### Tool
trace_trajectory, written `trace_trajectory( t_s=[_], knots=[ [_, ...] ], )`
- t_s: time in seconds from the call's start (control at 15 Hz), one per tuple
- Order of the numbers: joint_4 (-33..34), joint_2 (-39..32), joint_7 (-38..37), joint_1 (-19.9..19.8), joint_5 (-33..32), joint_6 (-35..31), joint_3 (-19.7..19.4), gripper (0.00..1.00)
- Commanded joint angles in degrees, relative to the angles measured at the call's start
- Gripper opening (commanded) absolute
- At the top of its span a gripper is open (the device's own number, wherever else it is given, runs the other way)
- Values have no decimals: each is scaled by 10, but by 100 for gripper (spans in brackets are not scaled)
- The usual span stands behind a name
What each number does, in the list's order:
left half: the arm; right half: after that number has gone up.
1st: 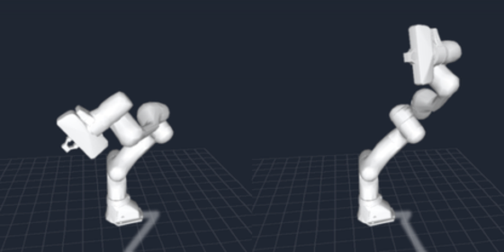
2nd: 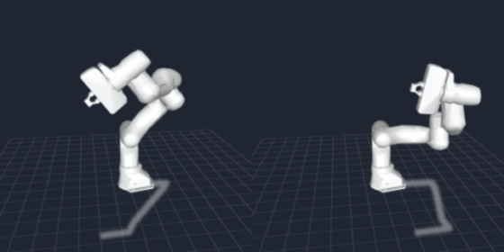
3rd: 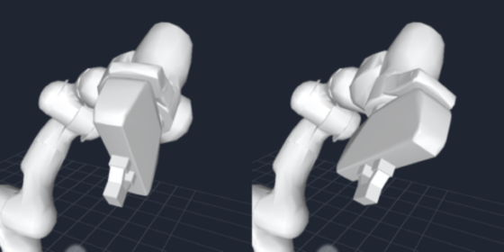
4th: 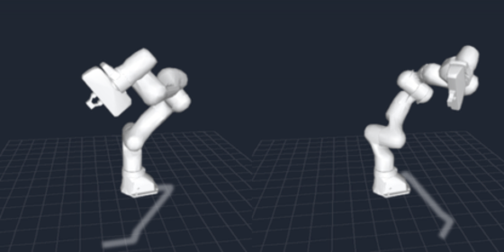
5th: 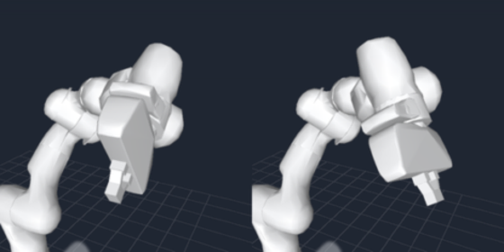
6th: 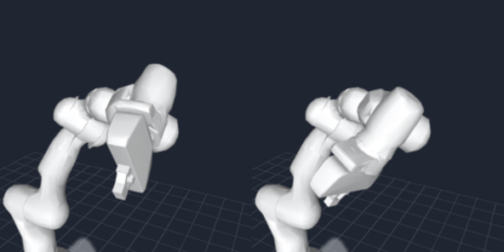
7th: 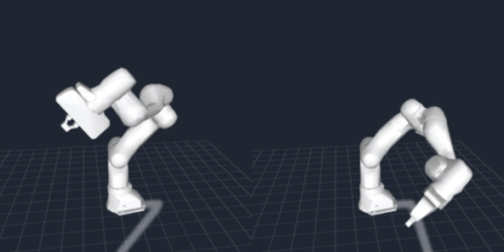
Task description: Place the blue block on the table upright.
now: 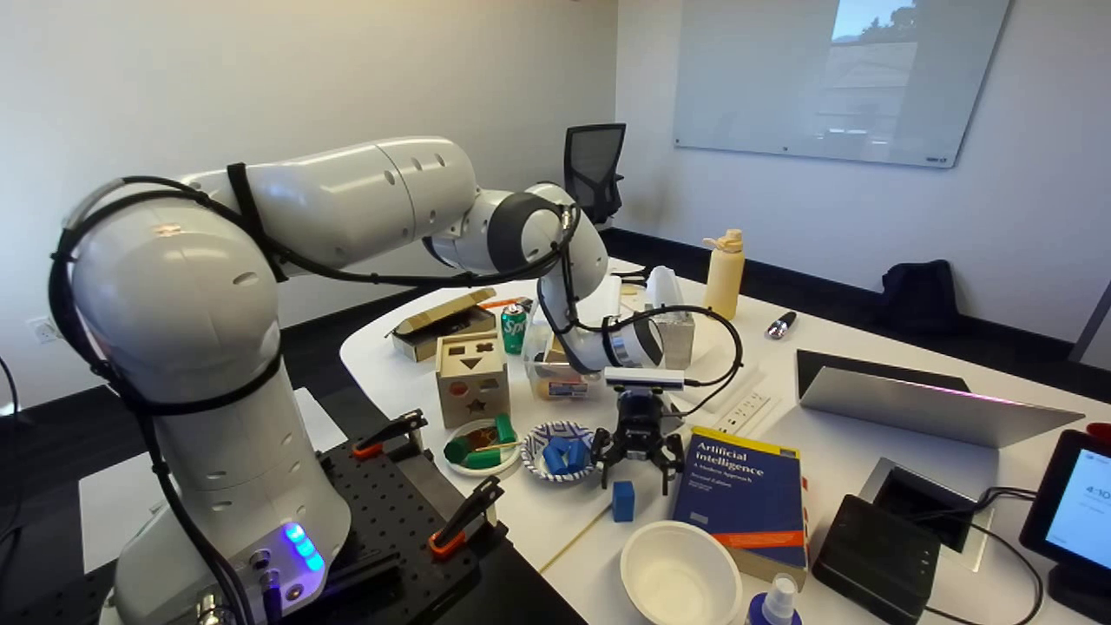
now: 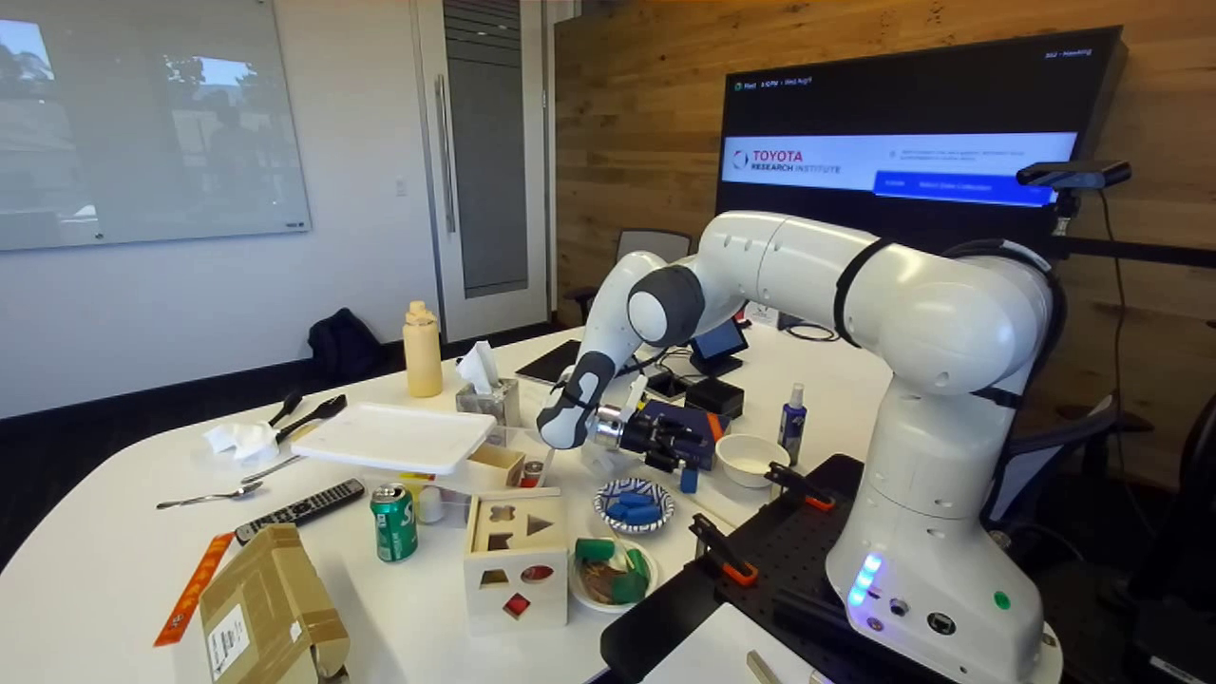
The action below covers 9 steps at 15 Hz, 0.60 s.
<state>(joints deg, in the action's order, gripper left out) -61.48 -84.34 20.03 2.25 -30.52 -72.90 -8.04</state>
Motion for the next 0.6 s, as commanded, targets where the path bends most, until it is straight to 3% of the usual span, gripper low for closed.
trace_trajectory(
  t_s=[0.0,0.13,0.53],
  knots=[
    [21,0,13,-7,-3,10,13,100],
    [37,9,30,-12,8,7,23,100],
    [-14,126,62,-29,39,-32,54,100]
  ],
)
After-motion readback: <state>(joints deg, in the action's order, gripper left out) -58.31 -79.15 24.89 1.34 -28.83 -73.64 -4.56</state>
